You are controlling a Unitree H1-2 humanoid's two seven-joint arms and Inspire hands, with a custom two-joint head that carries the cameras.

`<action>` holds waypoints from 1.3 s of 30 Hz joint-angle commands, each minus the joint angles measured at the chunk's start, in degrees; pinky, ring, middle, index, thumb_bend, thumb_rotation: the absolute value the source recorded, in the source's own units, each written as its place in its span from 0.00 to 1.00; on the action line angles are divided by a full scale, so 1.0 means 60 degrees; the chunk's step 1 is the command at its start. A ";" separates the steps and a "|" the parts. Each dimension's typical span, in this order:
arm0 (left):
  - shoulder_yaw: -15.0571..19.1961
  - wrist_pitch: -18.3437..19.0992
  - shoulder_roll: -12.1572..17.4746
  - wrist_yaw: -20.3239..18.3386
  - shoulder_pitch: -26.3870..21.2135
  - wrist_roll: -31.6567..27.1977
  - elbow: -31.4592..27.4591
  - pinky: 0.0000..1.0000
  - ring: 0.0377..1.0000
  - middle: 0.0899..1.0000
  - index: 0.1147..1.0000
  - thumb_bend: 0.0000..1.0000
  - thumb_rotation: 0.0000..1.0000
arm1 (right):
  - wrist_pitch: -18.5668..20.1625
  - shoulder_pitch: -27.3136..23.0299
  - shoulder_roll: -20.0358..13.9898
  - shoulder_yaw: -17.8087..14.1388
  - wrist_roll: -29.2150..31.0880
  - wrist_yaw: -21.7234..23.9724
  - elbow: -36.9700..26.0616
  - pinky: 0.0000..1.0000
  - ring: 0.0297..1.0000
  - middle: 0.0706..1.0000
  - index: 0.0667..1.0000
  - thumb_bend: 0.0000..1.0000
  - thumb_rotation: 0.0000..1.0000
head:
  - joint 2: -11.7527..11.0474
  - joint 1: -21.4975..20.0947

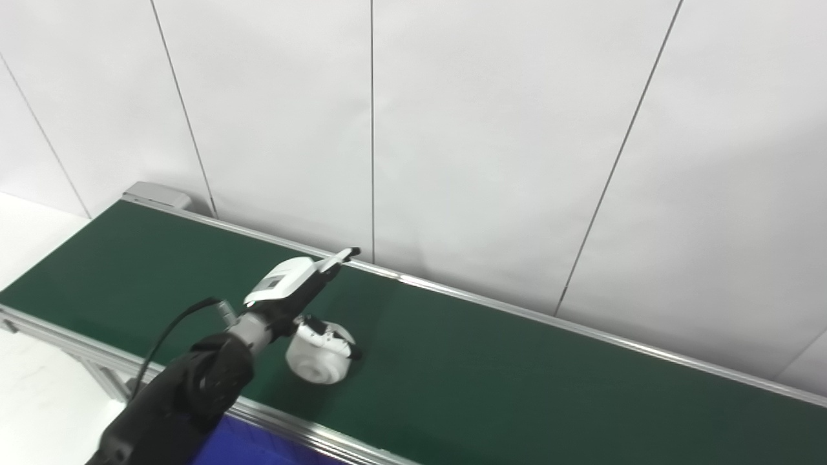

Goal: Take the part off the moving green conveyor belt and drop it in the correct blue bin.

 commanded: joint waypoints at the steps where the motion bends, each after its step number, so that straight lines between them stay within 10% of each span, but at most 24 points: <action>1: -0.0103 0.0062 0.0442 -0.0177 -0.0368 0.0340 0.0019 0.92 0.93 0.94 0.96 0.85 0.24 | -0.0468 0.0105 0.0051 0.0010 0.0093 -0.0049 -0.0384 0.95 0.89 0.93 1.00 0.89 0.49 | 0.0020 0.0019; 16: -0.1175 0.1006 0.0729 -0.3149 -0.0670 -0.0268 0.0659 0.92 0.96 0.95 0.95 0.95 0.12 | -0.0469 0.0282 0.0043 -0.0185 0.0009 0.0150 -0.0626 0.99 0.89 0.93 1.00 0.84 0.50 | 0.0221 0.0019; 22: -0.1542 0.1661 0.0694 -0.3810 -0.0702 -0.0606 0.0808 0.77 0.83 0.84 0.83 0.87 0.02 | -0.0467 0.0278 0.0042 -0.0176 0.0043 0.0113 -0.0622 0.98 0.89 0.93 1.00 0.81 0.52 | 0.0237 0.0027; 28: -0.1371 0.1033 0.0325 -0.2191 -0.0282 -0.0222 0.0679 0.39 0.43 0.41 0.48 0.54 0.00 | -0.0468 0.0308 0.0064 -0.0154 0.0010 0.0009 -0.0676 0.96 0.88 0.93 1.00 0.79 0.52 | 0.0471 -0.0088; 39: -0.0341 -0.0607 0.0098 -0.0653 0.0885 -0.1156 -0.0713 0.36 0.36 0.41 0.48 0.49 0.00 | -0.0420 0.0903 0.0309 -0.0519 -0.0338 0.0566 -0.1515 0.94 0.88 0.93 1.00 0.74 0.55 | 0.1988 -0.1747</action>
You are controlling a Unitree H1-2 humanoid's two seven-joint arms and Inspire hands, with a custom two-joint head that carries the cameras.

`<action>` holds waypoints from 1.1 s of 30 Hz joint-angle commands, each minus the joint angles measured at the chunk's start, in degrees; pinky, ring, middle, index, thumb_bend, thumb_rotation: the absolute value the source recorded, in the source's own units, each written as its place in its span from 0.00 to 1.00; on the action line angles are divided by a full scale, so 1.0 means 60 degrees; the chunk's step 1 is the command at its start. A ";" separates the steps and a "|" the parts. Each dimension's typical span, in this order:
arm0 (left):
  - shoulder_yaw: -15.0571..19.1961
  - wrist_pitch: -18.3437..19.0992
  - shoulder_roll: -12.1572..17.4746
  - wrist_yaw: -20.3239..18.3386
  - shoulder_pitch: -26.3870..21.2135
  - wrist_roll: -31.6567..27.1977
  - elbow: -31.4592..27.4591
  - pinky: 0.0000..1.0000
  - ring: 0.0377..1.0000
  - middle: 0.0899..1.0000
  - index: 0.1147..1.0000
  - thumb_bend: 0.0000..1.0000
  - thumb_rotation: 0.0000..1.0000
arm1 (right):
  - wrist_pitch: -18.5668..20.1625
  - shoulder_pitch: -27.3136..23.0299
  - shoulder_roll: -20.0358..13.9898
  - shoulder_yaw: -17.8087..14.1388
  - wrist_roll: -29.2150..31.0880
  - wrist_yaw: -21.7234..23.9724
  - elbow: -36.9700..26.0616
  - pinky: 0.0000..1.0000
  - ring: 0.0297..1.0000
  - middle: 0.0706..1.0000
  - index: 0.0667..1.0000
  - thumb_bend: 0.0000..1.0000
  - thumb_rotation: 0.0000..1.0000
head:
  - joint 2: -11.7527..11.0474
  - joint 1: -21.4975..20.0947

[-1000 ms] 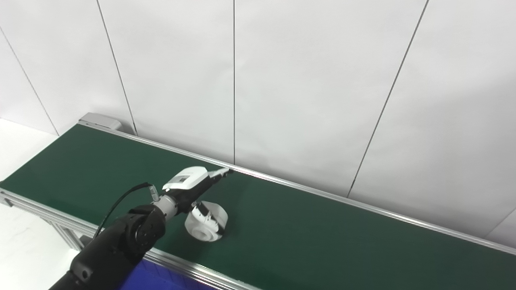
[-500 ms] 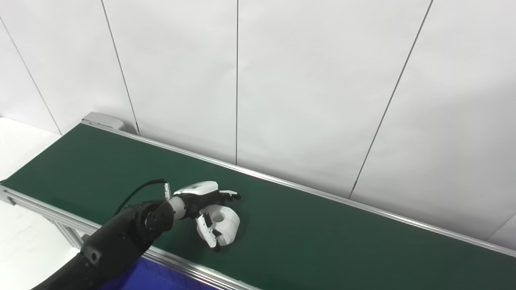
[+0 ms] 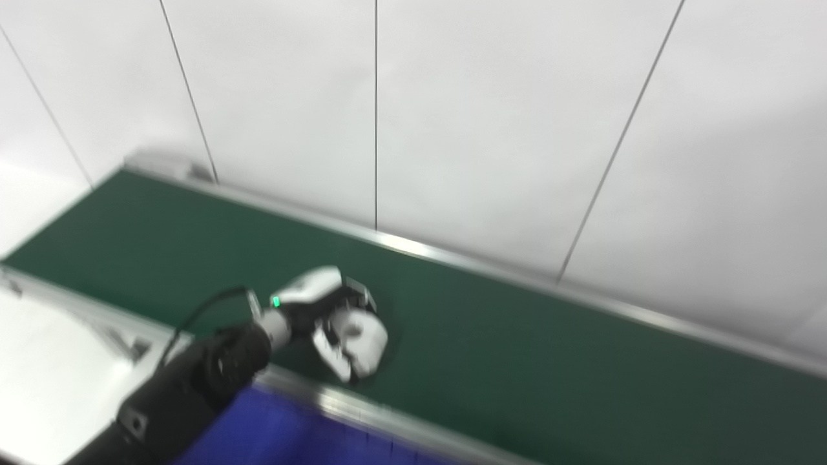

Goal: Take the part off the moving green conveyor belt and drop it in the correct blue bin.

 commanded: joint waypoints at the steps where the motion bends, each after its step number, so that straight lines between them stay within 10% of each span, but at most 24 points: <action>1: 0.0377 -0.0662 0.0165 0.0308 0.0129 -0.0376 -0.0551 0.37 0.36 0.41 0.48 0.49 0.00 | -0.0413 0.0220 0.0250 0.0003 -0.0257 0.0145 -0.0499 0.92 0.87 0.92 1.00 0.75 0.56 | 0.0319 -0.0387; 11: 0.1421 -0.2955 -0.0038 0.0661 0.1725 -0.1907 -0.1568 0.39 0.39 0.43 0.47 0.50 0.00 | 0.0103 0.0752 0.0538 -0.0400 -0.0466 0.1068 -0.1667 0.82 0.82 0.88 0.97 0.81 0.54 | 0.1692 -0.2237; 21: 0.1803 -0.4760 -0.0363 0.0918 0.3140 -0.2005 -0.1234 0.39 0.39 0.43 0.47 0.50 0.00 | 0.0609 0.0896 0.0961 -0.0756 -0.0733 0.1656 -0.2164 0.76 0.79 0.84 0.93 0.86 0.53 | 0.1948 -0.3253; 33: 0.2175 -0.5458 -0.0748 0.1269 0.4385 -0.1549 -0.0020 0.33 0.36 0.40 0.48 0.50 0.00 | 0.0623 0.0936 0.1246 -0.0943 -0.0972 0.1752 -0.2108 0.76 0.78 0.84 0.93 0.86 0.54 | 0.1993 -0.3429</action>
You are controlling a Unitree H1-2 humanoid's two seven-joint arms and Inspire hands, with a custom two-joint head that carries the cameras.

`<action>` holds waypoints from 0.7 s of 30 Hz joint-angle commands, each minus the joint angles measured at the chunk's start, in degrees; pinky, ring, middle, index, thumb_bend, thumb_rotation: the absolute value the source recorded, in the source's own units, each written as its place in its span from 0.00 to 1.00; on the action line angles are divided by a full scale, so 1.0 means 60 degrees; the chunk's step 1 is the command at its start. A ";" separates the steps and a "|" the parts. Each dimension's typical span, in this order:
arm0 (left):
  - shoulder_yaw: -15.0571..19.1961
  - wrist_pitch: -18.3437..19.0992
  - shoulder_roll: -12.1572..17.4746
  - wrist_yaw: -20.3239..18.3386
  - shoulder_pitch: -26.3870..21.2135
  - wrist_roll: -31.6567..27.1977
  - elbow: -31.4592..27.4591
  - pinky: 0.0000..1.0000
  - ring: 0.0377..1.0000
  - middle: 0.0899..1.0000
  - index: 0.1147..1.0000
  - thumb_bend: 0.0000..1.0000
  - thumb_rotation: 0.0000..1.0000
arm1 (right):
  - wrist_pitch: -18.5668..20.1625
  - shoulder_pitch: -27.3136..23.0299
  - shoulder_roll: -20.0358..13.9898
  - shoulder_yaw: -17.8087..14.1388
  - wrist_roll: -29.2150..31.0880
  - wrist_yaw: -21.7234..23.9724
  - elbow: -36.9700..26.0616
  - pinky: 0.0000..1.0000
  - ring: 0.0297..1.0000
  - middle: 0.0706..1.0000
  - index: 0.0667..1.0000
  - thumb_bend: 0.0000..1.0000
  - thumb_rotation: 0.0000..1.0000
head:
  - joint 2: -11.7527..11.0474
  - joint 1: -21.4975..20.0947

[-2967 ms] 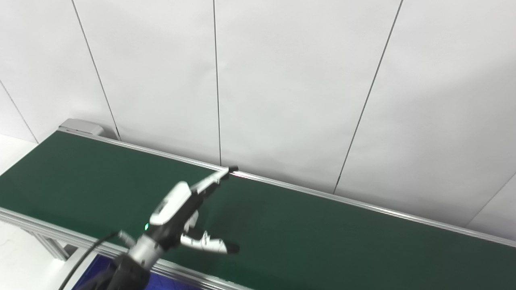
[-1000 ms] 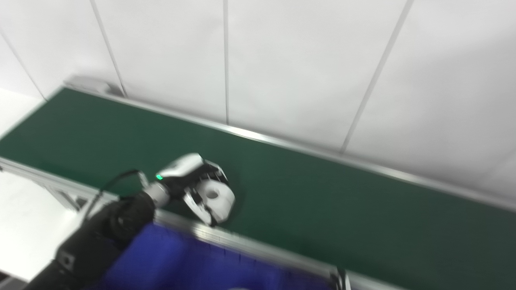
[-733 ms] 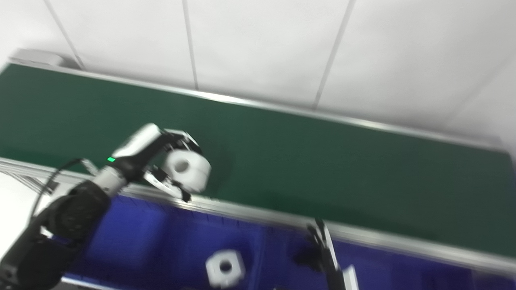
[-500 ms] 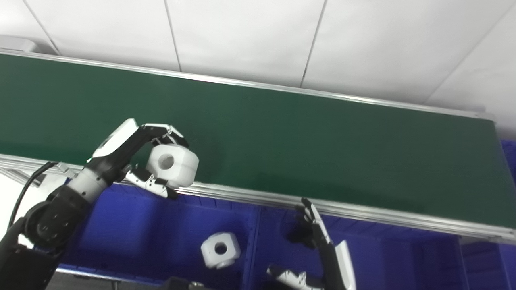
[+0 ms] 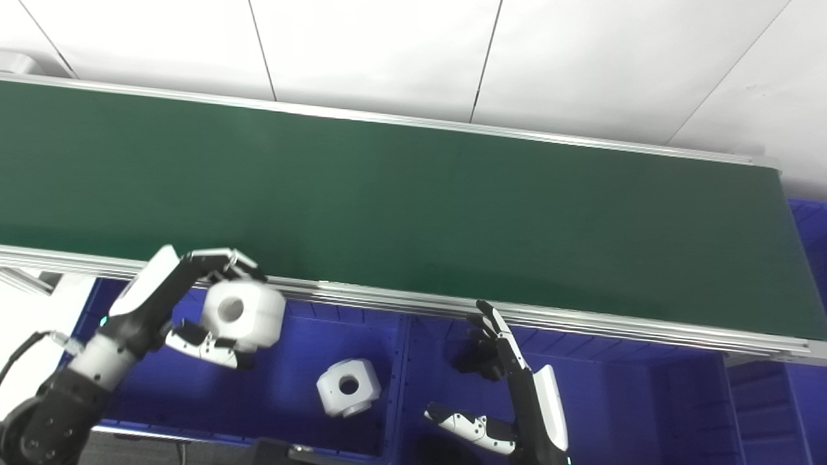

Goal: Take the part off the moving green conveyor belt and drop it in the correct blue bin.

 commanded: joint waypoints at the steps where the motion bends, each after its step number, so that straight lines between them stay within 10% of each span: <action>1: 0.0208 -0.0331 0.0033 0.0353 0.0215 0.0058 -0.0042 0.28 0.37 0.43 0.45 0.50 0.00 | 0.0005 -0.0056 0.0568 0.0240 -0.0145 0.0079 -0.0314 0.77 0.78 0.84 0.93 0.86 0.54 | -0.0001 0.0001; 5: 0.0213 -0.0130 -0.0054 0.0443 0.0427 0.0441 0.0353 0.43 0.42 0.45 0.44 0.50 0.00 | 0.0019 -0.0026 0.0538 0.0208 -0.0062 0.0155 -0.0368 0.78 0.79 0.84 0.94 0.86 0.54 | -0.0010 0.0173; 10: 0.0227 0.0140 -0.0327 0.0804 0.0370 0.0916 0.1169 0.31 0.35 0.41 0.48 0.49 0.00 | -0.0035 0.0004 0.0534 0.0156 -0.0110 0.0166 -0.0364 0.79 0.79 0.85 0.94 0.86 0.55 | -0.0040 0.0171; 21: -0.0025 0.1295 -0.0478 0.0819 0.0331 0.1327 0.1744 0.48 0.48 0.44 0.48 0.50 0.00 | -0.0049 0.0077 0.0589 0.0118 -0.0222 0.0193 -0.0424 0.77 0.78 0.84 0.93 0.86 0.56 | -0.0024 0.0145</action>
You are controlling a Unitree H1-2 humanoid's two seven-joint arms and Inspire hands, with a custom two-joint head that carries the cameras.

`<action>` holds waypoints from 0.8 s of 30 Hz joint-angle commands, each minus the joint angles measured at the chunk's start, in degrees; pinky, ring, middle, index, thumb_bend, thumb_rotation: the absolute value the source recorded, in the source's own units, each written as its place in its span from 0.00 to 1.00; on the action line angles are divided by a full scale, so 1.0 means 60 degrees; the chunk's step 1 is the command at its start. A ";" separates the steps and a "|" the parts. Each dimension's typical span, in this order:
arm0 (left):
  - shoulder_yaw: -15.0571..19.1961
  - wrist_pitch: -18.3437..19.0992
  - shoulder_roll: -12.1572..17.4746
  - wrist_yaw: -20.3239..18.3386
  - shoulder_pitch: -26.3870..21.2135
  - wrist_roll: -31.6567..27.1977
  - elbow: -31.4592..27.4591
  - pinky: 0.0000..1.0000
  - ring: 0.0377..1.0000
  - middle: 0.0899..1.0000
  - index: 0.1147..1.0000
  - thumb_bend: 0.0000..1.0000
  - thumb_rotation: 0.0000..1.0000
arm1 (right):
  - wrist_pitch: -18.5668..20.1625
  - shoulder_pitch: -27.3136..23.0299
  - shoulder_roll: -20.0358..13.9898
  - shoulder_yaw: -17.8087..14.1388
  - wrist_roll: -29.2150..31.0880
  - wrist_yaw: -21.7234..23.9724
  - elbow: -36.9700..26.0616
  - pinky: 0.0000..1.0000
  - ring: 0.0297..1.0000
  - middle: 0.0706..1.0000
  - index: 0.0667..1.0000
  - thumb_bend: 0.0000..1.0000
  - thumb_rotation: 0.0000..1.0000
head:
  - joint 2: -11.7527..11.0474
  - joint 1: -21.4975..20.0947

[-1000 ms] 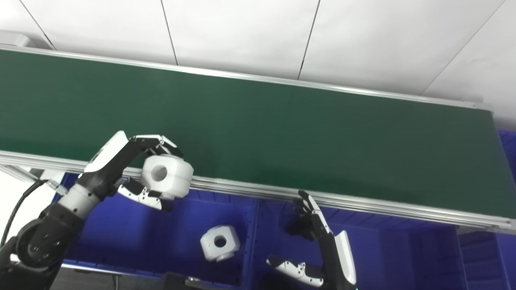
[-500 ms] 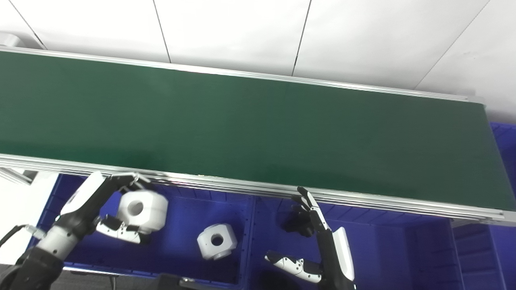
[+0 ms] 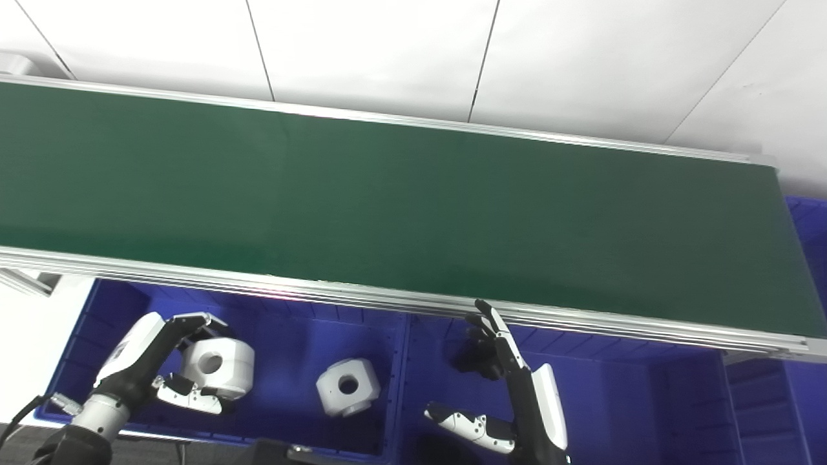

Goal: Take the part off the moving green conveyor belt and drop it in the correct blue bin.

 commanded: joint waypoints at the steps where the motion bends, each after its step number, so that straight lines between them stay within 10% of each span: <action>1: -0.0007 0.0118 0.0155 0.0084 0.0141 0.0010 -0.0207 0.51 0.55 0.55 0.46 0.50 0.04 | -0.0053 0.0002 0.0536 0.0238 -0.0128 -0.0012 -0.0379 0.77 0.78 0.84 0.93 0.86 0.57 | -0.0015 -0.0052; 3: 0.0006 0.0172 0.0075 0.0152 0.0264 -0.0198 -0.0270 0.72 0.80 0.82 0.80 0.65 0.55 | -0.0016 0.0019 0.0536 0.0243 -0.0149 0.0029 -0.0406 0.77 0.78 0.84 0.93 0.86 0.56 | -0.0020 -0.0118; 8: 0.0002 -0.0813 -0.0211 0.0271 0.0413 -0.1223 -0.0387 0.88 0.94 0.96 0.95 0.78 0.83 | 0.0022 0.0072 0.0576 0.0228 -0.0133 0.0041 -0.0434 0.77 0.78 0.84 0.93 0.86 0.55 | -0.0040 -0.0174; 24: -0.2087 -0.1837 -0.0586 -0.0622 0.0359 -0.3363 -0.3232 0.84 0.89 0.92 0.91 0.96 0.75 | 0.0763 0.0460 0.0790 0.0377 -0.0326 0.0087 -0.1019 0.79 0.82 0.87 0.96 0.89 0.57 | -0.0074 -0.1761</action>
